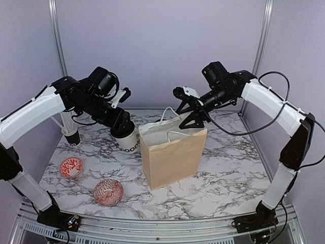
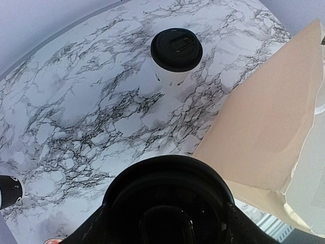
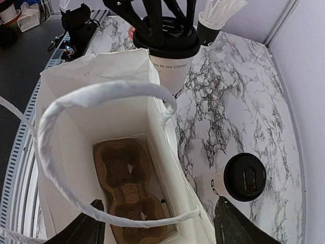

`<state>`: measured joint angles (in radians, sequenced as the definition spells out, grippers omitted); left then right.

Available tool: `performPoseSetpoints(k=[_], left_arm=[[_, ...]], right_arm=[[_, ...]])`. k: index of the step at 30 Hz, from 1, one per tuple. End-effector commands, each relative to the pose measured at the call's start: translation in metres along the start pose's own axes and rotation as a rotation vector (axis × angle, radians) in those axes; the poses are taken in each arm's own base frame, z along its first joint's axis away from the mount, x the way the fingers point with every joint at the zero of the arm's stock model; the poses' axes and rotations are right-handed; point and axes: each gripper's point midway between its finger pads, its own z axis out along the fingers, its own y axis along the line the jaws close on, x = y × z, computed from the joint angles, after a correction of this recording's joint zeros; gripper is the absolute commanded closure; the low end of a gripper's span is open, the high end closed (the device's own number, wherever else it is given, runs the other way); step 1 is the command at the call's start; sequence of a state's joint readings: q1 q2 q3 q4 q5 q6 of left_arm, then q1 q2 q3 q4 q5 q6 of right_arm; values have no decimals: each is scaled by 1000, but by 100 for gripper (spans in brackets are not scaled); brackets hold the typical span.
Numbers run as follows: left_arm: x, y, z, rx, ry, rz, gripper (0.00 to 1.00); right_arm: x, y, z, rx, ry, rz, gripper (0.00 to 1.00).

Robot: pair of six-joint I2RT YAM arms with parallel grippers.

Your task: Pack the takeout coffee

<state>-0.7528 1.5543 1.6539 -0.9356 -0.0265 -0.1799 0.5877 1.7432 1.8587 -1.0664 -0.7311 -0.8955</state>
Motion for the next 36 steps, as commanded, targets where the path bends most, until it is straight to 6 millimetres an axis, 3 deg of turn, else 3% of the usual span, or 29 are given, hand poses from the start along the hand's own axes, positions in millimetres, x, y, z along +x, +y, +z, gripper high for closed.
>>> performPoseSetpoints(k=[1, 5, 9, 11, 18, 29, 33, 36], left_arm=[[18, 0, -3, -6, 46, -3, 34], [24, -2, -2, 0, 59, 5, 34], [29, -6, -4, 4, 68, 15, 35], [33, -9, -5, 11, 74, 20, 35], [54, -33, -9, 55, 105, 46, 35], [83, -102, -1, 142, 127, 141, 36], [86, -147, 8, 226, 106, 232, 36], [87, -179, 19, 263, 100, 302, 35]], right_arm=[[-5, -5, 8, -12, 8, -4, 32], [0, -16, 20, -34, 25, 34, 57], [-1, -24, 19, -11, 43, 35, 91], [0, -30, 14, 21, 57, 29, 100], [9, -65, -21, 160, 61, 45, 100], [18, -84, -27, 189, 61, 84, 98], [12, -87, -32, 209, 46, 99, 68], [4, -89, -47, 240, 23, 106, 54]])
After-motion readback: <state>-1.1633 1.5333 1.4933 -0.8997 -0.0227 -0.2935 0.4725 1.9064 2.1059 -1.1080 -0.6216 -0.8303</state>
